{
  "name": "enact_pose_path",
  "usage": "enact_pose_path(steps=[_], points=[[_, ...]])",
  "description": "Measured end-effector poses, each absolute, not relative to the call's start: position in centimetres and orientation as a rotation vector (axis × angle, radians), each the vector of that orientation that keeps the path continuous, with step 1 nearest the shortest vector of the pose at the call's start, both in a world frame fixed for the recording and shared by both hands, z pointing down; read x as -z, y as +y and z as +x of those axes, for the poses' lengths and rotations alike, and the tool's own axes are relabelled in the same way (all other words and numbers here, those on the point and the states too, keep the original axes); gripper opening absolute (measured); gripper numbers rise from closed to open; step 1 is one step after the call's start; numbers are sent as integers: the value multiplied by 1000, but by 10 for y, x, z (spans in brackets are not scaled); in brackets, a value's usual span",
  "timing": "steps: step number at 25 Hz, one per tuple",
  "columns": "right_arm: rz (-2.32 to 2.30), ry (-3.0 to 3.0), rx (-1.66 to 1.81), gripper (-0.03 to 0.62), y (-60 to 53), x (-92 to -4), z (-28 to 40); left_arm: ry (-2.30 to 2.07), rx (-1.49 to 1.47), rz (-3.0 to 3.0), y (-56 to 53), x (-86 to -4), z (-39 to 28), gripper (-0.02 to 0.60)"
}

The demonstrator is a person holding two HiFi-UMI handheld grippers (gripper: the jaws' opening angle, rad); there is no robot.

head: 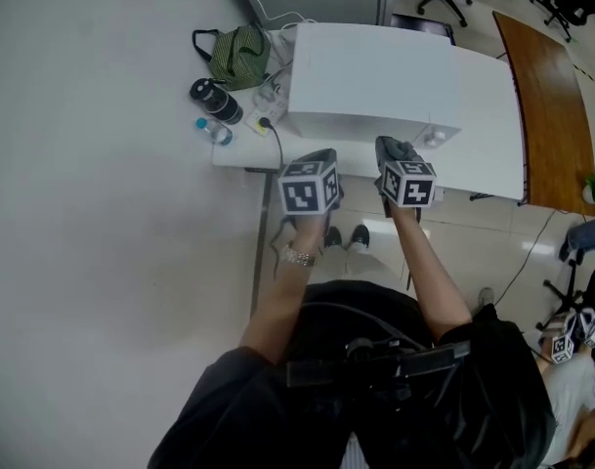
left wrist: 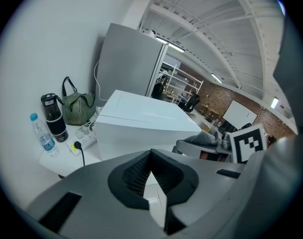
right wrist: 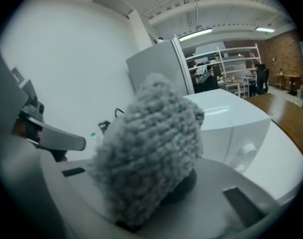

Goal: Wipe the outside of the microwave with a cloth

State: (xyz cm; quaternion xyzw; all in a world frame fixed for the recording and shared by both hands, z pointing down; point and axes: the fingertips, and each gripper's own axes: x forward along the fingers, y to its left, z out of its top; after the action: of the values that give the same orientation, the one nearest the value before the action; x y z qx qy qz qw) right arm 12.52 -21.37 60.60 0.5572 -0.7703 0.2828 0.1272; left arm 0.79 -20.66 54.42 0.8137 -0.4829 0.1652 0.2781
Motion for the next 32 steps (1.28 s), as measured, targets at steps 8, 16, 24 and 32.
enact_pose_path(steps=[8,16,24,32], points=[[1504,-2371,-822,20,-137,-562,65,-1232,-431,2238,-162,-535,3,3],[1569,-2363,-790,21,-42,-542,16,-1140,-426,2293,-68,-535,-28,3],[1553,-2397,-753,20,7,-521,-4,-1114,-448,2313,-21,-529,-36,3],[1501,-2407,-720,18,23,-525,-5,-1153,-464,2329,-14,-521,-28,3]])
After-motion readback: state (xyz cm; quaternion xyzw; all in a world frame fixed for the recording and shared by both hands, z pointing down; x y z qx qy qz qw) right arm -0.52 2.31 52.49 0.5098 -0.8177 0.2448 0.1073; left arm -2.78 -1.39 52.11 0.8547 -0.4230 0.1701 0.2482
